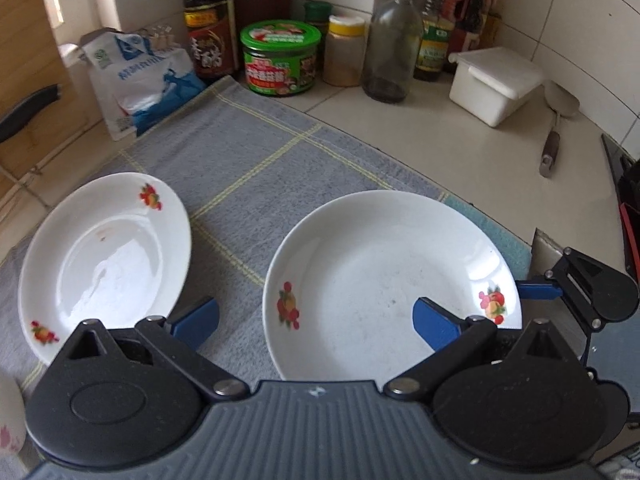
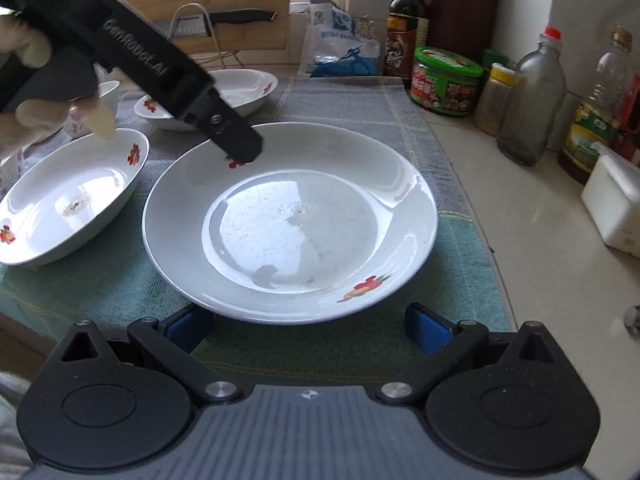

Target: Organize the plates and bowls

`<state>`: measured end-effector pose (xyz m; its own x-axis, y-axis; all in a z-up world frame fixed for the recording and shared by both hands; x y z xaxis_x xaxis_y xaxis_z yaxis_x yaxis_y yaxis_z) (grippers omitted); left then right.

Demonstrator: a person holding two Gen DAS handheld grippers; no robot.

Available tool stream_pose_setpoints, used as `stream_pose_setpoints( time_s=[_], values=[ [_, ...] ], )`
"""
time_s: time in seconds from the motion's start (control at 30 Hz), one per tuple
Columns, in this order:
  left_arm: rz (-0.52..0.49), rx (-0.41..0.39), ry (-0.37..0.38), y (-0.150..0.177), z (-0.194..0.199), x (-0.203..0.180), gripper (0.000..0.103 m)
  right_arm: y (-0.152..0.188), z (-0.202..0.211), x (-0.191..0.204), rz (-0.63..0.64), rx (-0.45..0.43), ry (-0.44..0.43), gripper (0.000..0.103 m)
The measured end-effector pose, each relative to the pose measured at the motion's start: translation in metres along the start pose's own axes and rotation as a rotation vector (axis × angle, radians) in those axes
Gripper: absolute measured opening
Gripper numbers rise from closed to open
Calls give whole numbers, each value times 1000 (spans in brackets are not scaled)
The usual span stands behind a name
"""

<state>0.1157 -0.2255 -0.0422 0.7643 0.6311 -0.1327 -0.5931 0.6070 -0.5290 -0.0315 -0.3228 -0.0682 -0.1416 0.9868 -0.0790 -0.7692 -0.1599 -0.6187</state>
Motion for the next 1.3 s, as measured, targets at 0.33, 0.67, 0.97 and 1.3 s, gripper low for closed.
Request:
stream_pose_setpoints(
  time_s=[0.33,0.67,0.97,1.3],
  values=[
    [-64,57,70,-15,-23,-2,99,9,0,-6,52,-102,-32,103],
    [-99,150,121,-30,-47,2,77,8,-3,-8,83,-118,-66,103],
    [-134,205,161,-39,-57,3,73,5,-5,-8,98,-125,-92,103],
    [-166,204,170,-43,-58,3,73,-4,-9,-10,92,-84,-98,103]
  ],
)
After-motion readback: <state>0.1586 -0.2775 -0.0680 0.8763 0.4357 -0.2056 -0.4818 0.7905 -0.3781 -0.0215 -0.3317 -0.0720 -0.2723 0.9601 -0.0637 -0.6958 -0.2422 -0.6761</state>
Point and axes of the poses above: each gripper's, at about its wrist camera, not at the fingertips, and z roughly against the way its jaws point, x to its left, y to its underside, the point moved 1 cm from there along -z, roughly the way its jaws point, and after that the axes turned 10 degrees about z, right-handed, at the moved point
